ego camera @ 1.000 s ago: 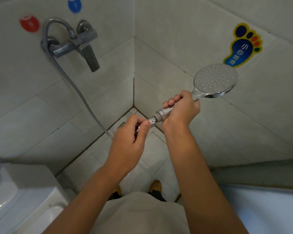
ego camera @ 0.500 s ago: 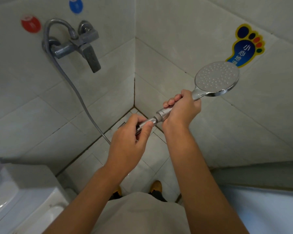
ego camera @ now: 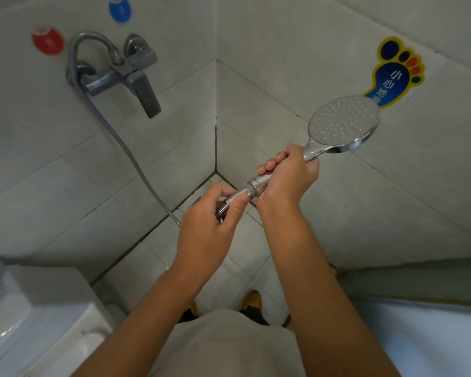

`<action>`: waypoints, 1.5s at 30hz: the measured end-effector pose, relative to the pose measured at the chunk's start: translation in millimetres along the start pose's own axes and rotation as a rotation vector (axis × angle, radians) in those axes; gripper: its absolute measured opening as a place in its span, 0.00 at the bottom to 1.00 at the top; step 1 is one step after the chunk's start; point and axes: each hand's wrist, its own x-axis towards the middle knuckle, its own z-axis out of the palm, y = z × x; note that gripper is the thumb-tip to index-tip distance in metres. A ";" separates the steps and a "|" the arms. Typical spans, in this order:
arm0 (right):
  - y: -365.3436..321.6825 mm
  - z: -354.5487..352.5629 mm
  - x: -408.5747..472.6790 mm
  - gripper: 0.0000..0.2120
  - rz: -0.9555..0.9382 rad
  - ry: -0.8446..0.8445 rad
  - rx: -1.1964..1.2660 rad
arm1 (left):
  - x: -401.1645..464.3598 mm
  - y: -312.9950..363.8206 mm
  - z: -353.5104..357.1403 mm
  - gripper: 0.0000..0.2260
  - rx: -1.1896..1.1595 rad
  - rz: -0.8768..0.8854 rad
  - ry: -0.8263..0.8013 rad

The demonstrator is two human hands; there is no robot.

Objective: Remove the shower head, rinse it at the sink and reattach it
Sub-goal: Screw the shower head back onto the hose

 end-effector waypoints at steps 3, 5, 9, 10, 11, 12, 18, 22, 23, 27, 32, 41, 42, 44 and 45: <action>1.3 0.3 -0.1 0.07 0.001 0.003 0.006 | 0.9 1.5 -0.4 0.12 0.013 -0.010 -0.013; 2.2 -0.3 0.1 0.06 -0.005 0.000 -0.002 | 1.2 1.3 -0.7 0.11 0.041 0.002 -0.020; 4.2 -1.7 1.0 0.06 -0.013 0.021 -0.030 | 2.8 -0.8 -2.4 0.08 0.129 0.054 -0.028; 4.6 -2.0 1.5 0.06 -0.008 0.034 -0.030 | 2.9 -1.2 -3.0 0.07 0.148 0.069 -0.027; 5.0 -2.1 2.0 0.06 -0.005 0.047 -0.029 | 2.8 -1.8 -3.2 0.07 0.157 0.080 -0.024; 5.5 -2.2 2.1 0.06 -0.004 0.059 -0.028 | 2.3 -1.5 -3.5 0.08 0.159 0.084 -0.025; 6.7 -1.9 1.4 0.06 -0.002 0.062 -0.012 | 2.3 2.5 0.8 0.21 0.107 -0.041 -0.119; 6.0 -1.9 -0.2 0.06 -0.016 0.037 -0.034 | 3.1 0.1 -1.8 0.23 0.154 -0.008 -0.123; 6.0 -2.1 -0.5 0.06 -0.018 0.036 -0.040 | 3.7 -0.7 -2.9 0.23 0.188 0.008 -0.119; 7.0 -4.3 -2.2 0.06 -0.007 0.037 -0.050 | 4.6 -1.6 -7.3 0.13 0.336 0.091 -0.100; 5.5 -5.2 -4.1 0.07 -0.011 0.052 -0.055 | 0.7 0.7 -6.3 0.09 0.343 0.143 -0.079; 5.3 -8.0 -8.2 0.06 -0.002 0.048 -0.047 | 1.4 4.7 -8.5 0.16 0.296 0.065 -0.101; 5.2 -8.8 -8.1 0.06 -0.006 0.050 -0.046 | 1.2 4.0 -9.0 0.15 0.312 0.068 -0.098; 5.0 -9.6 -7.8 0.06 -0.006 0.061 -0.040 | 0.5 2.5 -10.8 0.14 0.344 0.102 -0.073; 5.2 -9.8 -7.7 0.06 -0.003 0.071 -0.036 | -0.2 1.6 -11.4 0.14 0.345 0.127 -0.057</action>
